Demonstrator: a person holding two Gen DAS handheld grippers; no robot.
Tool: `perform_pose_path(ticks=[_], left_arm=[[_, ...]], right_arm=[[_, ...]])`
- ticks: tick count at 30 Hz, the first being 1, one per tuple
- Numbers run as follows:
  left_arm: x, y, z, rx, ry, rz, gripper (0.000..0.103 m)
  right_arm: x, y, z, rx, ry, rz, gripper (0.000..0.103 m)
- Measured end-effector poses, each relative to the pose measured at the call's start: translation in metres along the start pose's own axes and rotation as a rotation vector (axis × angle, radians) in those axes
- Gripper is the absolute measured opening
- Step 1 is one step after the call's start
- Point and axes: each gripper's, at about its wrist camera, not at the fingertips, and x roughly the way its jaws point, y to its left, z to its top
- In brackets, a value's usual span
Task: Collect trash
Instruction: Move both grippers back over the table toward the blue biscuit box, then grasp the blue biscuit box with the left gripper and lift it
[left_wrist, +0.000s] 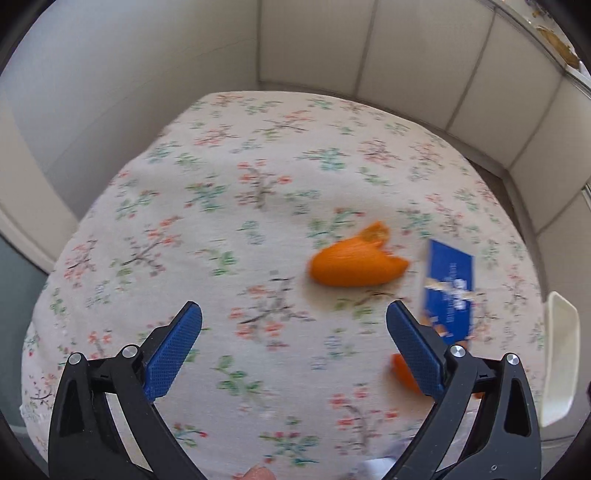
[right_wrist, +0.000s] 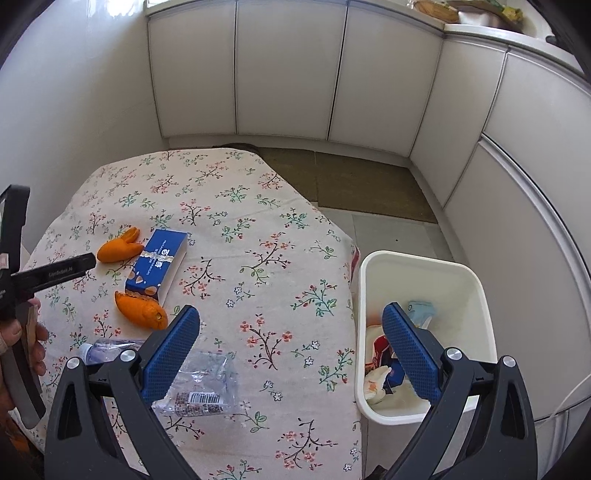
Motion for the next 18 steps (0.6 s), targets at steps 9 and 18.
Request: perform_pose_path(ticks=[9,18], left_arm=[[0.040,-0.086,0.009,0.142,0.124,-0.073,0.092],[0.059,-0.113,0.004,0.253,0.152,-0.059,0.053]], right_arm=[[0.017,-0.040,0.000,0.158,0.084,0.033,0.096],[0.025,-0.033,0.001,0.104,0.121,0.092,0.096]])
